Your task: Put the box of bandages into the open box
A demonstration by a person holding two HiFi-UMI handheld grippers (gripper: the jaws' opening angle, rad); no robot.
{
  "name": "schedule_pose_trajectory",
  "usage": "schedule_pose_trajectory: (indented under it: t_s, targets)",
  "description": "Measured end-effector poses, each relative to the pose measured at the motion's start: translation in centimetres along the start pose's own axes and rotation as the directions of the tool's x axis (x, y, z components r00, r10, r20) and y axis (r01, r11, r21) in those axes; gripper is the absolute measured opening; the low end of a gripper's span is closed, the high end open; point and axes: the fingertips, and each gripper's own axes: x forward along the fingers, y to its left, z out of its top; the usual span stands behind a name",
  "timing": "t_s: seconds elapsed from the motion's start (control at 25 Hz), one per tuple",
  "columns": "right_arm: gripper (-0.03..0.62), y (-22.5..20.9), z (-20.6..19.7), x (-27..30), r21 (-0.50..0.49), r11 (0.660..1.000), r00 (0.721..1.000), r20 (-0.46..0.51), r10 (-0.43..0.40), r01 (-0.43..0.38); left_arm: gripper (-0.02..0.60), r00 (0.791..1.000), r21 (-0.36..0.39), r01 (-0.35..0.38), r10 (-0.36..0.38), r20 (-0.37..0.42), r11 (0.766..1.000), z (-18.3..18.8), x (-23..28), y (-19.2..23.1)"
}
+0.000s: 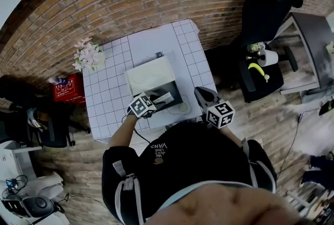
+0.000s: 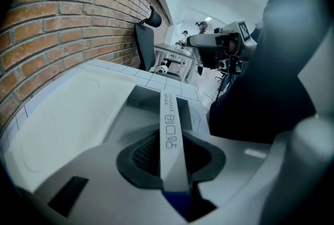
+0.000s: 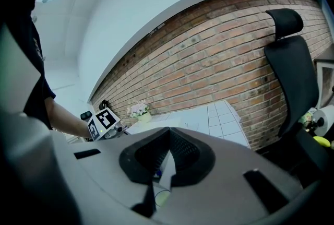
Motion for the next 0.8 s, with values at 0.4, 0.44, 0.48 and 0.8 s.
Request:
schedule_pose_trajectory:
  t_s: [0.4, 0.44, 0.48, 0.8]
  targets:
    - [-0.006, -0.3, 0.0, 0.1, 0.001, 1.0, 1.0, -0.011, -0.001, 0.001, 0.106, 0.999, -0.012, -0.047, 0.047, 0.022, 0.999, 0.1, -0.2, 1.4]
    - [-0.006, -0.3, 0.1, 0.1, 0.001, 1.0, 1.0, -0.012, 0.0, 0.0, 0.113, 0.998, -0.014, -0.053, 0.053, 0.024, 0.998, 0.2, -0.3, 1.5]
    - [-0.006, -0.3, 0.1, 0.2, 0.0, 1.0, 1.0, -0.013, 0.002, -0.002, 0.124, 0.998, -0.015, -0.061, 0.062, 0.026, 0.998, 0.3, -0.4, 1.6]
    - [-0.006, -0.1, 0.0, 0.6, 0.002, 1.0, 1.0, -0.022, 0.02, -0.02, 0.17, 0.989, -0.025, -0.144, 0.145, 0.032, 0.989, 0.1, -1.2, 2.9]
